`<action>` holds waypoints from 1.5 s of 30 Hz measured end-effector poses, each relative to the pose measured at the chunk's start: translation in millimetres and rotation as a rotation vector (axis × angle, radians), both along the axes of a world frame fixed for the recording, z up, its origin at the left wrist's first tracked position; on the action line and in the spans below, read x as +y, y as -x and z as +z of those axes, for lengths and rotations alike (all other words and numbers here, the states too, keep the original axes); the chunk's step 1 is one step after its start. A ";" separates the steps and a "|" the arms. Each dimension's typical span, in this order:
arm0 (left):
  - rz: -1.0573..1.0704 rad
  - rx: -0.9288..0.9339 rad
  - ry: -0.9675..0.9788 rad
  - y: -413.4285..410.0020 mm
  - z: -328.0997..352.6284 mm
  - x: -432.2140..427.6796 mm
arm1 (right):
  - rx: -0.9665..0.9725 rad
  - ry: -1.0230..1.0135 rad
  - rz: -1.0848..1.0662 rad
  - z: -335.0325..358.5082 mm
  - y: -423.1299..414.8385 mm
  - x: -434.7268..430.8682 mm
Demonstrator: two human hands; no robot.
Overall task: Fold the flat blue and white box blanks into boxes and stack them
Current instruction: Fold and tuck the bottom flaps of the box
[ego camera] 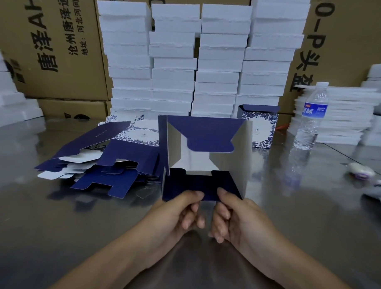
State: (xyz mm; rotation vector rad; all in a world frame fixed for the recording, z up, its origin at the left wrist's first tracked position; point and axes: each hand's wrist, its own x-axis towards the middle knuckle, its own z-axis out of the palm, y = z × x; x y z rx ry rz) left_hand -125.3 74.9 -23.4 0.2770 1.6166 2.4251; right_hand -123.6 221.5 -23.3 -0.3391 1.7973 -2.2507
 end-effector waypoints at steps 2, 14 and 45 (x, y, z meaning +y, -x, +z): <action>-0.012 0.013 0.017 0.8 -1.8 1.1 | -0.001 0.014 -0.012 -1.3 0.0 -0.6; 0.092 0.009 0.062 -3.7 0.6 4.6 | -0.034 -0.043 -0.232 -1.5 2.0 -3.6; 0.497 0.665 0.443 -2.2 10.4 -12.6 | 0.729 -0.552 -0.297 -9.5 8.0 26.1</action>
